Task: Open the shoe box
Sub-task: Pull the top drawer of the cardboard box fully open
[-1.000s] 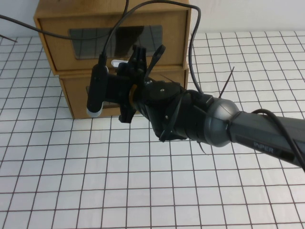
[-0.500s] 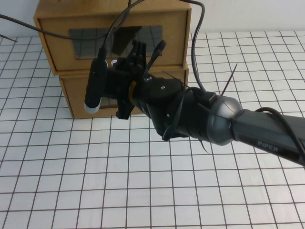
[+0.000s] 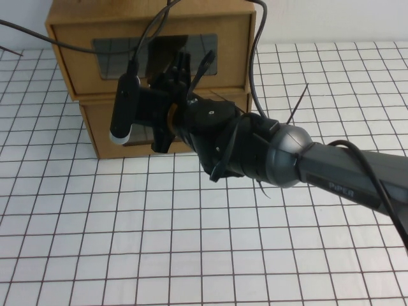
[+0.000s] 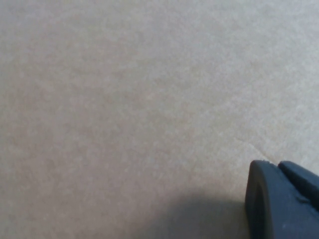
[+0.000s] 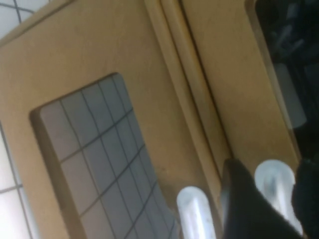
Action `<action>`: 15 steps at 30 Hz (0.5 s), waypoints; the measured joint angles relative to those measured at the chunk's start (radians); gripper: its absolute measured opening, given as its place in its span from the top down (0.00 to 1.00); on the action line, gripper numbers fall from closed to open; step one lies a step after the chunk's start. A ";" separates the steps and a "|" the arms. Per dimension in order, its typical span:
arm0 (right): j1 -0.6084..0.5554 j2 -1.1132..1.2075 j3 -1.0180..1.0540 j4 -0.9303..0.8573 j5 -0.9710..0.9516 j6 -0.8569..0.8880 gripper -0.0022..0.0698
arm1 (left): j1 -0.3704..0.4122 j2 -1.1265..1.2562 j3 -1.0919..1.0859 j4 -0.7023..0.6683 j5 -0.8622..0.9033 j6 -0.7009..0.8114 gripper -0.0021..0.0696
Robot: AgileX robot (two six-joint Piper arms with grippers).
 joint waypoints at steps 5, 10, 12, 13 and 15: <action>-0.007 0.004 0.000 0.008 0.000 0.000 0.72 | 0.000 0.000 0.000 0.000 0.002 0.002 0.97; -0.007 0.013 0.000 0.006 0.000 0.000 0.74 | 0.000 0.000 0.000 0.000 0.002 0.003 0.97; -0.007 0.015 -0.002 0.001 0.000 0.000 0.74 | 0.000 0.000 0.000 0.000 0.002 0.003 0.97; -0.007 0.016 -0.002 -0.003 0.002 0.000 0.74 | 0.000 0.000 0.000 0.002 0.002 0.003 0.97; -0.007 0.019 -0.002 -0.009 0.002 0.000 0.74 | 0.000 0.000 0.000 0.002 0.002 0.004 0.97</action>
